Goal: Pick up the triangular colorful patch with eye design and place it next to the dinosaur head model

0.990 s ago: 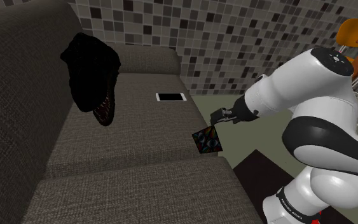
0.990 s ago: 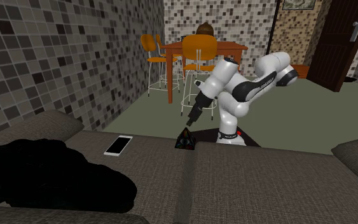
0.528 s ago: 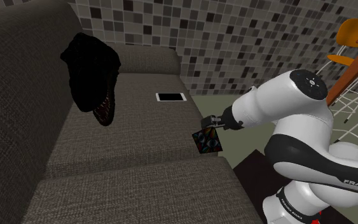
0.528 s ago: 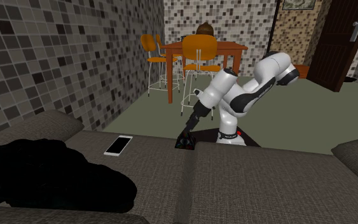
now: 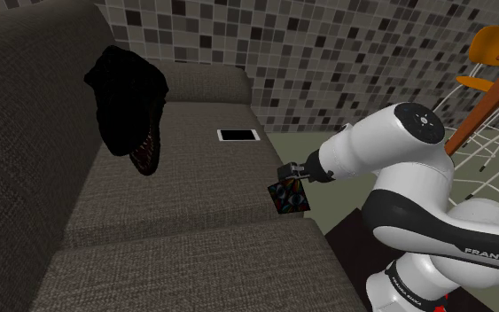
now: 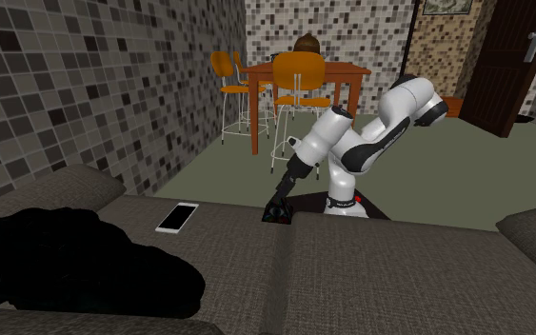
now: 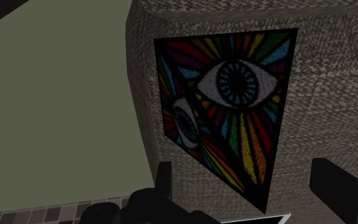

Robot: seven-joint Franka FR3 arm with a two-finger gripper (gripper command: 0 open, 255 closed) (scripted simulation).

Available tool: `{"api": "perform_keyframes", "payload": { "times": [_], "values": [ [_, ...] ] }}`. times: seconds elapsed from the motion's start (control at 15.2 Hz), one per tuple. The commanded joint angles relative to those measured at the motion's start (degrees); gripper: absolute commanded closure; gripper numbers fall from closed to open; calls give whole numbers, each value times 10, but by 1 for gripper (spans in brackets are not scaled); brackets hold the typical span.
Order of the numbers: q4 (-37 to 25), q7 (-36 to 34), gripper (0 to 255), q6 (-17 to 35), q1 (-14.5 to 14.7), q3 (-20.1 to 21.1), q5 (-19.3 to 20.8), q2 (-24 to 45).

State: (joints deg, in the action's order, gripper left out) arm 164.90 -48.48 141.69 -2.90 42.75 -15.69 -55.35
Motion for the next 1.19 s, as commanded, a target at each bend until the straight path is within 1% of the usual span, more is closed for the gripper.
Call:
{"api": "perform_keyframes", "payload": {
  "times": [0.0, 0.07, 0.66, 1.12],
  "values": [
    [0, 0, 0, 0, 0, 0, 0, 0],
    [0, 0, 255, 0, 0, 0, 0, 0],
    [0, 0, 255, 0, 0, 0, 0, 0],
    [-39, 18, 255, -60, -3, -34, 15, -23]
  ]
}}
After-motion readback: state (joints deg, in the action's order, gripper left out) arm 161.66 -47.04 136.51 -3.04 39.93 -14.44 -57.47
